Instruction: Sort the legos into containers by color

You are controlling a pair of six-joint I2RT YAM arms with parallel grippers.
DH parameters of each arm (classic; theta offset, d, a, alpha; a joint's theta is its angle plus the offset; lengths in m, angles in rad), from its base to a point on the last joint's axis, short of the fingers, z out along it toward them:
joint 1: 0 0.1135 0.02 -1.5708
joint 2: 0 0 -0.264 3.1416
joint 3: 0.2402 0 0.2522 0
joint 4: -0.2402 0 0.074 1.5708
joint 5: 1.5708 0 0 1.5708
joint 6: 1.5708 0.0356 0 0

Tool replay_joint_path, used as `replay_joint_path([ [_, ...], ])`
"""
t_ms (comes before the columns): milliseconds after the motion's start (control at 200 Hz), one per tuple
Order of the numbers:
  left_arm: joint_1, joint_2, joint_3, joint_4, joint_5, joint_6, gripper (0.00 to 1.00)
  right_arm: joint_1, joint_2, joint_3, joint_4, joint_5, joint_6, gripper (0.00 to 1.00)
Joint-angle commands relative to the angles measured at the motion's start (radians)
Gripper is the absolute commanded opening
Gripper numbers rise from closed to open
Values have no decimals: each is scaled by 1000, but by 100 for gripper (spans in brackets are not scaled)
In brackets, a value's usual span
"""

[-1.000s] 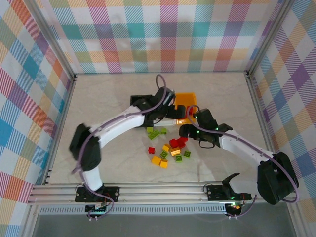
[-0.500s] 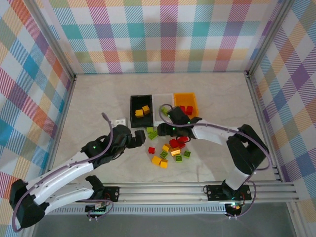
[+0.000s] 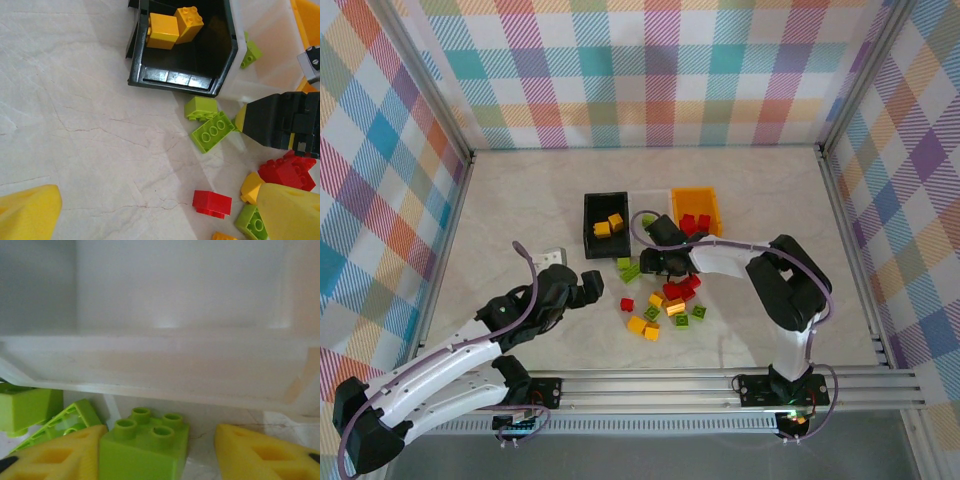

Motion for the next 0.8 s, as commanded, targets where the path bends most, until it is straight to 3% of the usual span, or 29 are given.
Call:
replay_joint_path([
  [0, 6, 8, -12, -20, -11, -13, 100, 9, 14, 30, -6, 7, -10, 50],
  [230, 5, 22, -8, -30, -7, -15, 100, 14, -62, -1, 3, -4, -17, 36],
  [530, 5, 19, -24, -18, -2, -16, 100, 10, -263, 0, -47, 3, -48, 36],
  [795, 6, 26, -59, 31, 73, 11, 100, -49, -64, 235, -104, 33, -47, 39],
])
